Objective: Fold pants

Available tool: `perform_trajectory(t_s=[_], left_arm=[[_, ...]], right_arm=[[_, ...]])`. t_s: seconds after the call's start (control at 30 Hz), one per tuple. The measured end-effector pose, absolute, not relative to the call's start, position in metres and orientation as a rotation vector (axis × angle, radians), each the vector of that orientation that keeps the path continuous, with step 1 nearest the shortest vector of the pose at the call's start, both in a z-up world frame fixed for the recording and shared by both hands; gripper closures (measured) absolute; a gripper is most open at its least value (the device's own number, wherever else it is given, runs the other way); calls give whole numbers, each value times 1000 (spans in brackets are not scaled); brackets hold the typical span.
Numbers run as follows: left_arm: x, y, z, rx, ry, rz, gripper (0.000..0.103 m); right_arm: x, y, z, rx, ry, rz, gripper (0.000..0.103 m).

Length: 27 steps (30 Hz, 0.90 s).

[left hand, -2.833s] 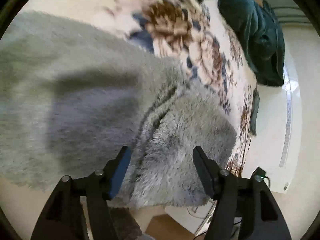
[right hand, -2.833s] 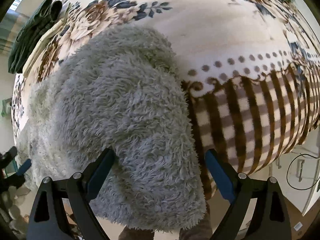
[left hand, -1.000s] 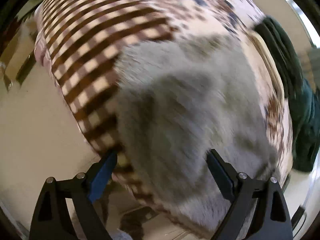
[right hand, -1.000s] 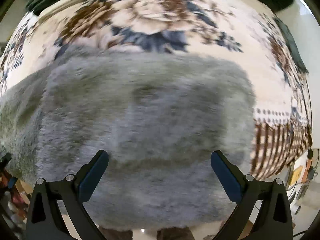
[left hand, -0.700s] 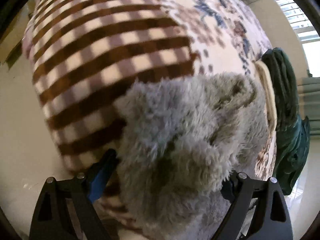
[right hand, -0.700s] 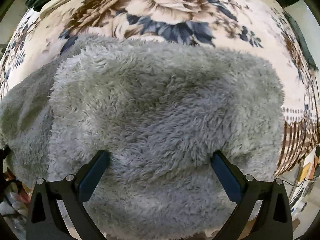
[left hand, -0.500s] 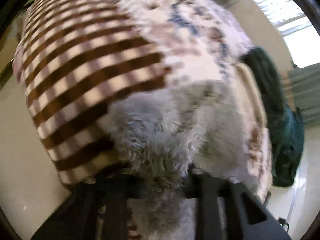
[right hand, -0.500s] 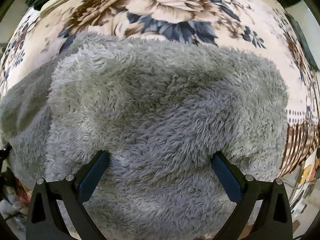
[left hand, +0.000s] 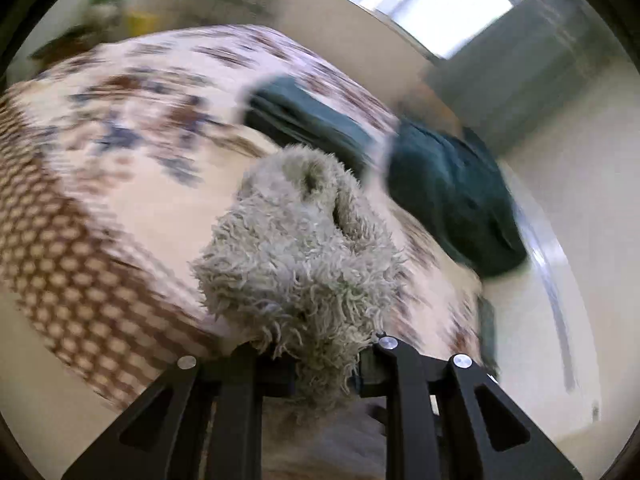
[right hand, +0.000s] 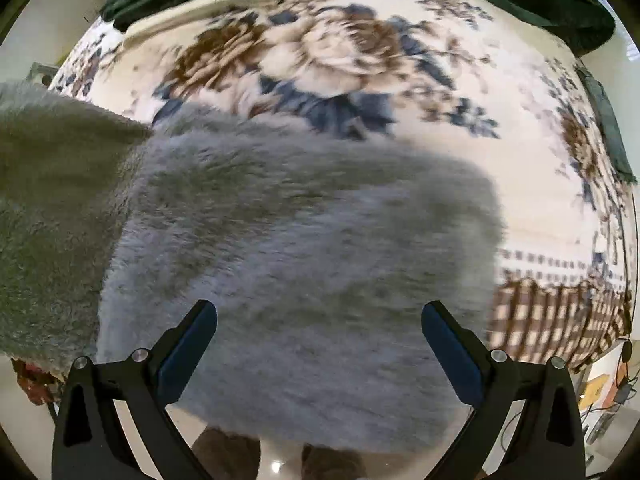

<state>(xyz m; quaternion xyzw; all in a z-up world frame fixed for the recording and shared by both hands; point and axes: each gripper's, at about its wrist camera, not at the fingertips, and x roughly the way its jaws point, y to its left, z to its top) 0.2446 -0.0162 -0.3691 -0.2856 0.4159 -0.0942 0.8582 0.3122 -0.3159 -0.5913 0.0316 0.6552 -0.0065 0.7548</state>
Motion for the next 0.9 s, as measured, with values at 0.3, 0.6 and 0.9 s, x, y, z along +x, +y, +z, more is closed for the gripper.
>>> perform_trajectory(t_s=[0.3, 0.6, 0.9], left_arm=[[243, -195, -435, -515, 1134, -336, 87], [247, -263, -503, -362, 1376, -289, 82], [242, -246, -462, -294, 1362, -267, 15]], right_arm=[[290, -467, -572, 249, 1418, -145, 0], [265, -562, -605, 697, 1415, -60, 0], [283, -553, -606, 884, 1380, 152, 0]])
